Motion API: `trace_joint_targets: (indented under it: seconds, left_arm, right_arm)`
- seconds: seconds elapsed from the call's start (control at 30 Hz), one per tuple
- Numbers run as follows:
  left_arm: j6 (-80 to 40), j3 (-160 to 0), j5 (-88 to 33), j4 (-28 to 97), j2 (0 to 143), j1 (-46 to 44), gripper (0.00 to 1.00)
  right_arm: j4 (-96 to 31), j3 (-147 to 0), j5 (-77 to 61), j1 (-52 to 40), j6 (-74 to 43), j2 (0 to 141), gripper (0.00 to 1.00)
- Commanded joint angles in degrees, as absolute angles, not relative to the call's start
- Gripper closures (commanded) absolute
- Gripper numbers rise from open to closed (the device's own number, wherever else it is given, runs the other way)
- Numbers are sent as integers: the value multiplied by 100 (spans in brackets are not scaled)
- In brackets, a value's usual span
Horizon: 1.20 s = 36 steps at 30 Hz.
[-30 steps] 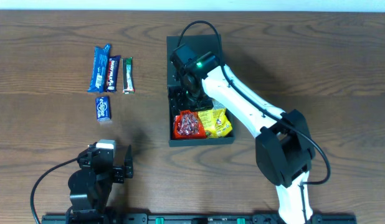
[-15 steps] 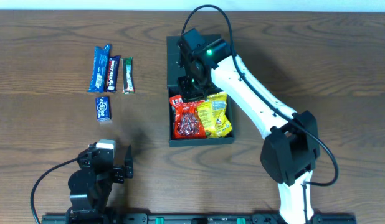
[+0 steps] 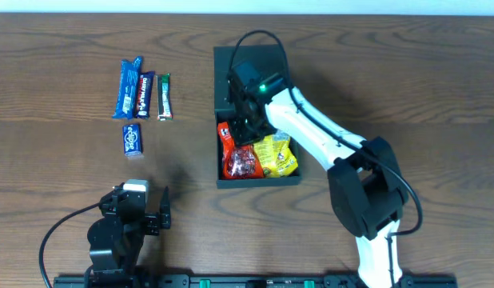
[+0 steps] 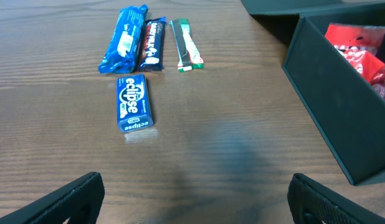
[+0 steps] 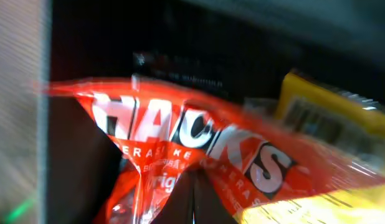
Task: Pack container
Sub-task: 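Lower the red bag into the box's left side and release it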
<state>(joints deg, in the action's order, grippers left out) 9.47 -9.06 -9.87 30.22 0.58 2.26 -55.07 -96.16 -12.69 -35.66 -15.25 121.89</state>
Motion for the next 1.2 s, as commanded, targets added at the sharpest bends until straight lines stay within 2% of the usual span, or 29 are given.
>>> trace_joint_targets:
  seconds: [0.0,0.27,0.57,1.17]
  left_arm:
    - [1031,-832,-967,3015,25,261,5]
    - [1031,-832,-967,3015,25,261,5]
    - [1031,-829,-967,3015,25,261,5]
    - [1031,-832,-967,3013,25,261,5]
  right_arm:
    - [-5323,-9402,-1420,-3647,-1267,12307,99]
    - [-5107,-9415,-1391,-3638,-1162,12374,99]
    - [-5588,-10324,-1347,-3566,-864,12245,99]
    - [-4904,-9507,-1612,-3686,-545,12508,99]
